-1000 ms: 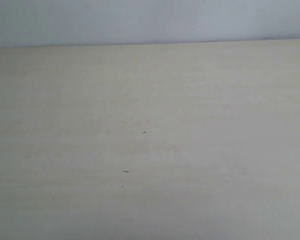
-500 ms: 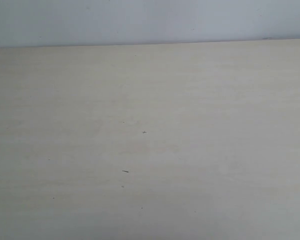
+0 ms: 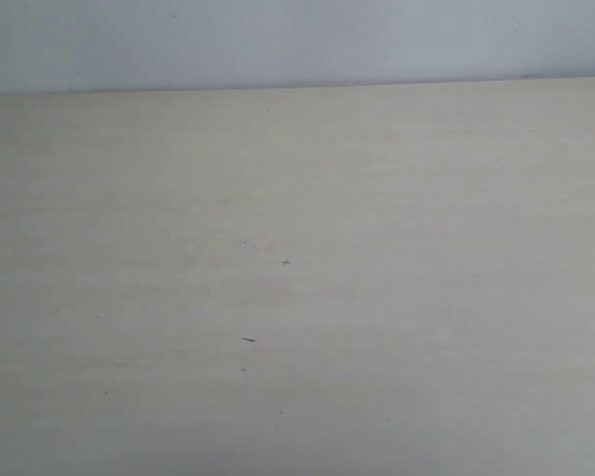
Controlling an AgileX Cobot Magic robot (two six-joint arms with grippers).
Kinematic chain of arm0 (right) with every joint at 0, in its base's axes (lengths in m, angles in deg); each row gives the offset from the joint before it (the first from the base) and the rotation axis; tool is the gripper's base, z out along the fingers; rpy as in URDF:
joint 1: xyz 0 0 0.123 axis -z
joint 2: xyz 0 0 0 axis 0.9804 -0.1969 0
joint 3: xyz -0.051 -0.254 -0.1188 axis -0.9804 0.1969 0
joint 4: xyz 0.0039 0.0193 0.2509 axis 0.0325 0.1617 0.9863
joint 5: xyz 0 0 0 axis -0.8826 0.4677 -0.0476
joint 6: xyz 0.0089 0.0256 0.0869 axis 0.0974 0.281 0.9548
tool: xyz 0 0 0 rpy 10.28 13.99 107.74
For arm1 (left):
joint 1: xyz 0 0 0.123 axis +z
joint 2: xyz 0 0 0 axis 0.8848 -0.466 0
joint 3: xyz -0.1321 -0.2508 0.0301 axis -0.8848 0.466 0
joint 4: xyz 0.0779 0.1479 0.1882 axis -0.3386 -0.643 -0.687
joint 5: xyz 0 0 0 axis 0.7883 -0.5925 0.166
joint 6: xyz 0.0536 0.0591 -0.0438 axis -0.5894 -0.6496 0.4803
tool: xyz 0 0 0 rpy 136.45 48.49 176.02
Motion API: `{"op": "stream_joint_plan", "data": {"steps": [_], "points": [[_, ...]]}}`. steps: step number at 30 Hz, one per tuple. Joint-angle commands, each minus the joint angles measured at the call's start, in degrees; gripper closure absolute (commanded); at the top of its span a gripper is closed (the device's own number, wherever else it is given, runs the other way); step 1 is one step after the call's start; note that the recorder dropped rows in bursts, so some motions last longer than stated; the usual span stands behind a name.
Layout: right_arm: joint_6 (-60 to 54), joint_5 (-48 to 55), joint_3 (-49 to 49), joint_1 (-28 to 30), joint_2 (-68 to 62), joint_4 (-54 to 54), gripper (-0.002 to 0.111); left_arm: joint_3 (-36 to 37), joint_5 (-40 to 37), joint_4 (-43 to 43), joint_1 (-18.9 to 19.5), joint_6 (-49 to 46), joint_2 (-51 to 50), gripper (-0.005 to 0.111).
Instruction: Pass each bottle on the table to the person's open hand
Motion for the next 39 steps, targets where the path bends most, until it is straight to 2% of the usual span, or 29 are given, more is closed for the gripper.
{"op": "stream_joint_plan", "data": {"steps": [1, 6, 8, 10, 12, 15, 17, 26, 39], "points": [[0.0, -0.1, 0.3, 0.3, 0.4, -0.4, 0.107, 0.2, 0.3, 0.0, 0.2, 0.1, 0.2, 0.107], [0.0, -0.1, 0.3, 0.3, 0.4, -0.4, 0.107, 0.2, 1.2, -1.1, 0.2, 0.3, 0.2, 0.107], [0.0, -0.1, 0.3, 0.3, 0.4, -0.4, 0.107, 0.2, 0.9, -8.5, 0.2, 5.3, 0.2, 0.107], [0.0, -0.1, 0.3, 0.3, 0.4, -0.4, 0.107, 0.2, 1.5, -25.2, 0.2, 23.7, 0.2, 0.107], [0.0, -0.1, 0.3, 0.3, 0.4, -0.4, 0.107, 0.2, 4.0, -50.0, 0.2, 52.1, 0.2, 0.107], [0.0, -0.1, 0.3, 0.3, 0.4, -0.4, 0.107, 0.2, 9.7, -85.2, 0.2, 88.2, 0.2, 0.107], [0.0, -0.1, 0.3, 0.3, 0.4, -0.4, 0.107, 0.2, 10.4, -96.0, 0.2, 98.0, 0.2, 0.107], [0.0, -0.1, 0.3, 0.3, 0.4, -0.4, 0.107, 0.2, 11.1, -104.7, 0.2, 98.1, 3.3, 0.107], [0.0, -0.1, 0.3, 0.3, 0.4, -0.4, 0.107, 0.2, 11.4, -105.6, 1.1, 101.4, 3.3, 0.107]]}}
